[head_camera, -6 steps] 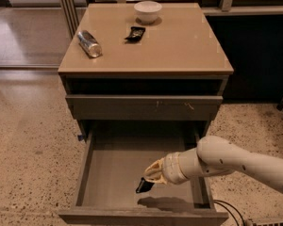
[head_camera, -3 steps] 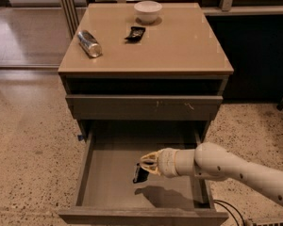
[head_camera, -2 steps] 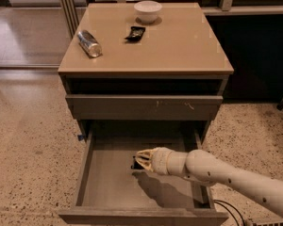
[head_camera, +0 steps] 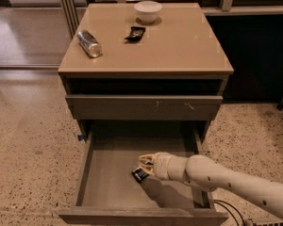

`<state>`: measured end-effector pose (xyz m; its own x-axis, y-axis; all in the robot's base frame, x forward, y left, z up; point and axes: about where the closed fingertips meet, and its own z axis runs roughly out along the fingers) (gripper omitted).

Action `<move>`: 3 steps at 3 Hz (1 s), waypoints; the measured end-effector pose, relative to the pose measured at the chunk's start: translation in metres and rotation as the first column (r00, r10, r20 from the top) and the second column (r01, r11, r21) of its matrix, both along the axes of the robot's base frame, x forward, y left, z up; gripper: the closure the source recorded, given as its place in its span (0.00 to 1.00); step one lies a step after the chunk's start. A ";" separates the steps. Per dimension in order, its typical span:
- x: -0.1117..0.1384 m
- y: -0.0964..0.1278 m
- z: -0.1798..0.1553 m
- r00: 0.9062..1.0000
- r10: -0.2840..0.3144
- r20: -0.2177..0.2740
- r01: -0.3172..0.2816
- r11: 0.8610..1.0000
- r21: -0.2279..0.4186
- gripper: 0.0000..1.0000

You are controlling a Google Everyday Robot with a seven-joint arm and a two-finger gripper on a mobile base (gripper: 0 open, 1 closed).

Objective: Place rxbar blueberry into middle drawer

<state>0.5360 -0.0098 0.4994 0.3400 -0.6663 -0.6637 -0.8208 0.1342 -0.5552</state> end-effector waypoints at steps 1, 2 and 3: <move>0.000 -0.001 -0.001 1.000 -0.002 0.000 0.002 1.000 -0.001 1.00; 0.000 -0.001 -0.001 1.000 -0.002 0.000 0.002 1.000 -0.001 0.81; 0.000 -0.001 -0.001 1.000 -0.002 0.000 0.002 1.000 -0.001 0.58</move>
Offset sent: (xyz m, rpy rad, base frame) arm -0.0001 -0.0006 -0.0009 -0.0013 0.0004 -0.0023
